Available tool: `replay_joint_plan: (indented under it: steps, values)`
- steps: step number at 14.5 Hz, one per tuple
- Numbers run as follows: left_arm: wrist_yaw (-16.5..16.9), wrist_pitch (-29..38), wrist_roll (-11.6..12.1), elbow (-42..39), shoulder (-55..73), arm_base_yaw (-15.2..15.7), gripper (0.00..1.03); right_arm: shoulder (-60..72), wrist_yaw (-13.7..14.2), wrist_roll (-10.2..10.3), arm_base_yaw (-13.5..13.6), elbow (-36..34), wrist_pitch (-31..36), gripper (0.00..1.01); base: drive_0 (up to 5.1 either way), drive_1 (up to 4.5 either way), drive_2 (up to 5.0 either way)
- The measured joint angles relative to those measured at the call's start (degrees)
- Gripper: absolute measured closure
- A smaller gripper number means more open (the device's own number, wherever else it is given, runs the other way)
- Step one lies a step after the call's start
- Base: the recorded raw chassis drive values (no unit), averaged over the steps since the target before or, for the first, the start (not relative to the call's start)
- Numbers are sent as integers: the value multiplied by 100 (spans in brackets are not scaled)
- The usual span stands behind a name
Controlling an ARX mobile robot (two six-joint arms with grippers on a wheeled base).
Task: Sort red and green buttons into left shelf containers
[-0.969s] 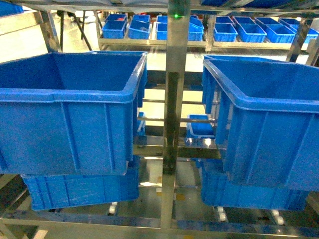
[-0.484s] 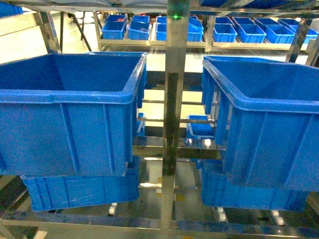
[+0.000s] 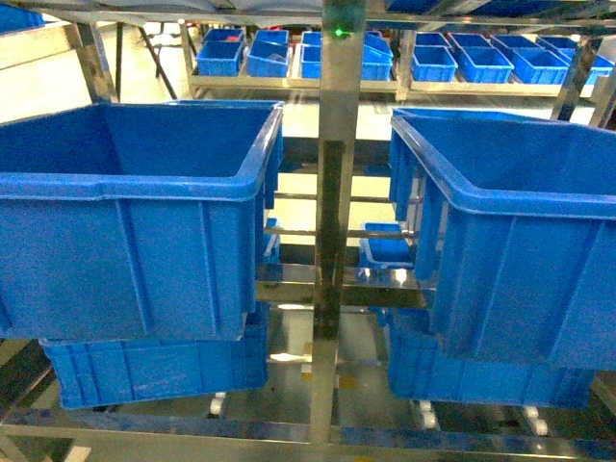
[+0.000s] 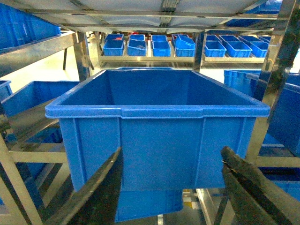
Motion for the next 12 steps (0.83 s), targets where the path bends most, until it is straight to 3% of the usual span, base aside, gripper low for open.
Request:
replay_joint_plan:
  steps: [2,3,12]
  values:
    - [0,0,0,0,0,0,11,0,0,-2,0,0,0,18,0,0,0]
    - [0,0,4,0,0,0,4,0,0,0,0,0,0,2,0,0,0]
    - [0,0,2,-2,0,0,5,0,0,0,0,0,0,3,0,0,0]
